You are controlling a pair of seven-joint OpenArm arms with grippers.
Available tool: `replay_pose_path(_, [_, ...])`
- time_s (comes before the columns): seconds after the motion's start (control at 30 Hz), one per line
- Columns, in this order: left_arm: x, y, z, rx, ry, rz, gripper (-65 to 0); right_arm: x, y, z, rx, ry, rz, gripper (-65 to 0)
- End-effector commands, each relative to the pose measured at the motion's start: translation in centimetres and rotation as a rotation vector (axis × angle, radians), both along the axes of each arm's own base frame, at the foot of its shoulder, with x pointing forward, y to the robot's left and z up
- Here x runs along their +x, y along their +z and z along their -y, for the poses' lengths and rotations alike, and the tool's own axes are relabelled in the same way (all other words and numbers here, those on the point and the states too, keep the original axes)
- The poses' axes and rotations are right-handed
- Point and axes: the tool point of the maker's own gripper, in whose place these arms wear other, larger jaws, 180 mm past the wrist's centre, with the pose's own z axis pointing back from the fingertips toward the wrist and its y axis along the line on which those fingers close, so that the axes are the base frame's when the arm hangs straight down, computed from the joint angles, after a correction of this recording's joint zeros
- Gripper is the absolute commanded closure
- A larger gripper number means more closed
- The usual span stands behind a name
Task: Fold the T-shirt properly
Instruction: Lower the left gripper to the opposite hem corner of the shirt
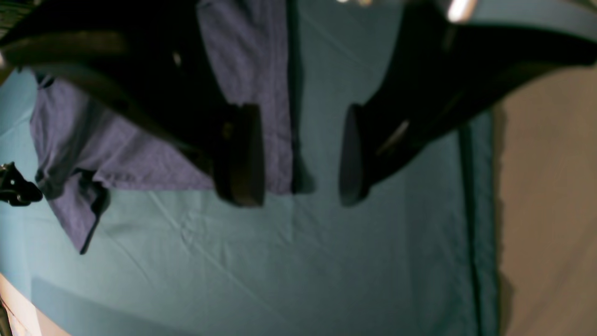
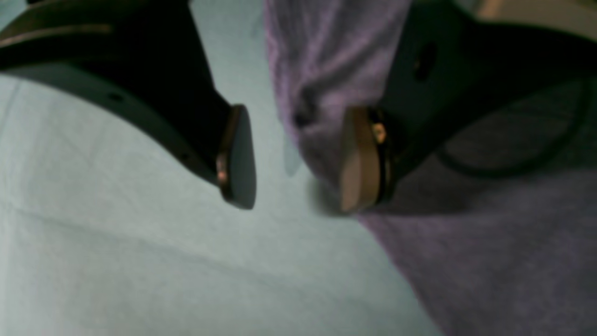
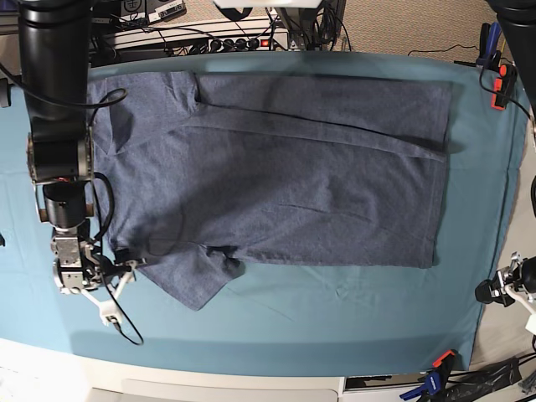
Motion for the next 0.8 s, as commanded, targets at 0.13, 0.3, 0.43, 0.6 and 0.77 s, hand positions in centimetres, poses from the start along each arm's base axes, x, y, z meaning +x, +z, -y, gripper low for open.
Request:
replay_pose_path(0.13, [1.3, 2.9, -0.7, 0.001, 0.013, 0.08, -27.7, 2.2, 2.6, -1.0, 0.015, 0.013, 0.073, -30.0])
replay_pose_path(0.3, [1.3, 2.9, -0.7, 0.0, 0.013, 0.081, -27.7, 2.3, 2.7, -1.1, 0.022, 0.015, 0.084, -30.0])
replay_pose_path(0.43, [1.3, 2.9, -0.7, 0.0, 0.013, 0.081, -27.7, 2.2, 2.4, -1.4, 0.046, 0.008, 0.083, -30.0])
replay_pose_path(0.6, [1.3, 2.9, -0.7, 0.0, 0.013, 0.081, -27.7, 1.2, 0.7, -1.6, 0.059, 0.01, 0.064, -30.0])
replay_pose_path(0.77, [1.4, 2.9, -0.8, -0.001, 0.016, 0.087, -27.7, 0.2, -1.0, -1.8, 0.066, 0.015, 0.053, -30.0])
